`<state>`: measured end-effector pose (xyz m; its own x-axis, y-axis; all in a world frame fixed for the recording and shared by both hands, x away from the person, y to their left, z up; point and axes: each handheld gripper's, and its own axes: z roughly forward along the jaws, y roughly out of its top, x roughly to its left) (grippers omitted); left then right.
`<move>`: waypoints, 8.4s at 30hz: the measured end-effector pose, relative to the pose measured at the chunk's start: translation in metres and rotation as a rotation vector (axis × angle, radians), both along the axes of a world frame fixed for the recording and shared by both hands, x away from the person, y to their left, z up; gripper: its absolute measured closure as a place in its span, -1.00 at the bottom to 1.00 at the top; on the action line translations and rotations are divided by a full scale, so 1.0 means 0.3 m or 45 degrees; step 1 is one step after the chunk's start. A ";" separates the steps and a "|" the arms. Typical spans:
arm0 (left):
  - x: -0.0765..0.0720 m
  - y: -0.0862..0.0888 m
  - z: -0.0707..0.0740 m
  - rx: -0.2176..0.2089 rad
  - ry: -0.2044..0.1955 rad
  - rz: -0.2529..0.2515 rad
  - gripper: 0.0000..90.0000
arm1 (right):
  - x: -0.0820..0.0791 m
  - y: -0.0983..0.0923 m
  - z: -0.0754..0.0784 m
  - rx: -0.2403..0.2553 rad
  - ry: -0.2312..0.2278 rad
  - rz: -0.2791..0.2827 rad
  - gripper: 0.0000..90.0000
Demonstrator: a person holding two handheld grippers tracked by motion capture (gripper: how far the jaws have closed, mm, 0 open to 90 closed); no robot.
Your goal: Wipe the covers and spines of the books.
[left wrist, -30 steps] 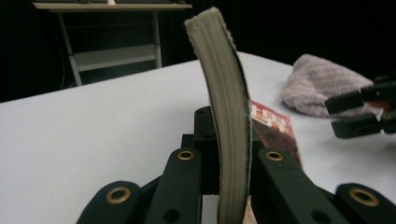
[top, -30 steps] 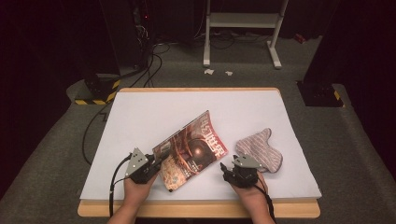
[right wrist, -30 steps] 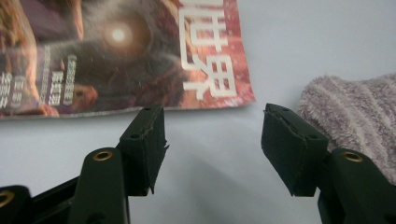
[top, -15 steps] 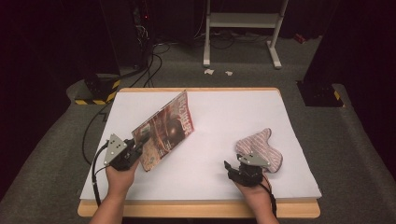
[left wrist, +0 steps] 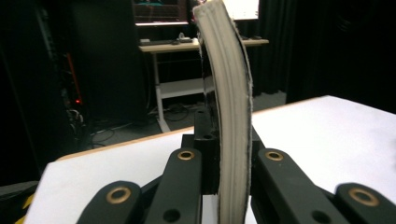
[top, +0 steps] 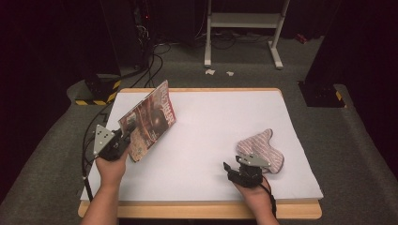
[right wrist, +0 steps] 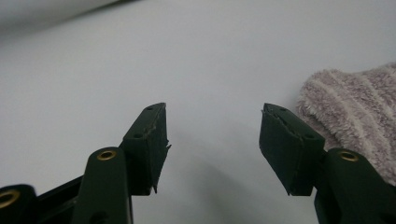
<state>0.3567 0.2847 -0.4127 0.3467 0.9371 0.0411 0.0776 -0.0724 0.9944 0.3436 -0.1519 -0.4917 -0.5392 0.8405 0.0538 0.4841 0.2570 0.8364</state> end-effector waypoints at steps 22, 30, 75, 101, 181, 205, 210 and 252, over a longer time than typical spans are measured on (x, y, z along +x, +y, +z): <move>-0.052 -0.131 -0.097 0.022 -0.005 -0.135 0.86 | -0.001 0.044 -0.031 -0.029 0.047 0.040 -0.07; -0.054 -0.218 -0.139 0.020 0.051 -0.220 0.86 | -0.002 0.039 -0.029 -0.021 0.043 0.040 -0.07; -0.074 -0.503 -0.221 0.157 0.259 -0.567 0.26 | -0.006 0.042 -0.034 -0.022 0.053 0.043 -0.07; -0.031 -0.328 -0.235 0.039 0.418 -0.446 0.00 | -0.008 0.045 -0.036 -0.027 0.060 0.044 -0.07; -0.027 -0.344 -0.296 0.201 0.663 -0.388 0.23 | -0.019 0.058 -0.012 -0.060 0.129 0.075 -0.07; -0.057 -0.057 -0.277 0.075 0.503 -0.213 -0.33 | 0.135 -0.271 0.073 -0.100 0.023 -0.332 -0.39; -0.052 -0.065 -0.274 0.058 0.536 -0.253 -0.41 | 0.189 -0.250 0.007 -0.123 0.183 -0.307 -0.51; -0.044 -0.086 -0.263 0.105 0.455 -0.254 -0.41 | -0.005 0.086 -0.007 -0.199 0.028 0.136 0.40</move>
